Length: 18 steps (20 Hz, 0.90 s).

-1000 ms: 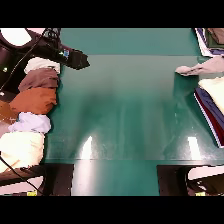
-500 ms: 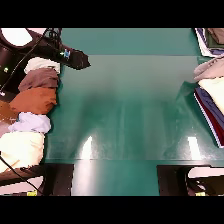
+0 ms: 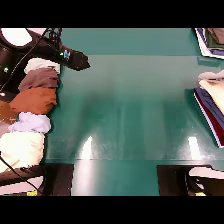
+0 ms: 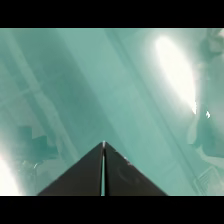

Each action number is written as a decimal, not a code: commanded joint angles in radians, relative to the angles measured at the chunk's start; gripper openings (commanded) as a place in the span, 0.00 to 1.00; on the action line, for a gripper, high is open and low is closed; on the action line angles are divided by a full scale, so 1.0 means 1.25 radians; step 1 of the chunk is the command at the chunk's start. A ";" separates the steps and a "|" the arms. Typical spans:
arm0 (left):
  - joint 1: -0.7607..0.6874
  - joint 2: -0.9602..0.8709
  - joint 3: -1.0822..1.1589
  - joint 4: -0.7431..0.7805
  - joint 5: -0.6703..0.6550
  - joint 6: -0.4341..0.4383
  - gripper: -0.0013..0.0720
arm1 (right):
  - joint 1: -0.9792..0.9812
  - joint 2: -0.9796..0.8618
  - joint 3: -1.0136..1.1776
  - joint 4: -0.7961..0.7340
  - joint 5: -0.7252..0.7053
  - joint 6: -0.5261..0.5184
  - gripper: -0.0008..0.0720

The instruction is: Fold the shirts.

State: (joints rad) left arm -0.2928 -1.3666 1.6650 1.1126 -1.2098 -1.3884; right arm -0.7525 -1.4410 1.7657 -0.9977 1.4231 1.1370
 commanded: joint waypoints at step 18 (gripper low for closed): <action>0.000 0.000 0.000 0.000 -0.023 0.007 0.05 | -0.173 0.205 -0.307 0.164 -0.025 0.082 0.82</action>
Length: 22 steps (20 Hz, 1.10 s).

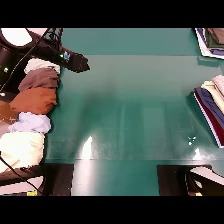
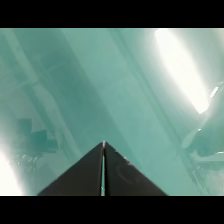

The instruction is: Fold the shirts.

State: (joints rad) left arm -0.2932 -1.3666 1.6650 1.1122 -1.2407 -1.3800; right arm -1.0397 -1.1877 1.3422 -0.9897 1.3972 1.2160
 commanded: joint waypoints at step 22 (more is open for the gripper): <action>0.000 0.000 0.000 -0.001 -0.012 -0.001 0.05 | 0.744 0.002 0.068 0.225 -0.040 0.026 0.03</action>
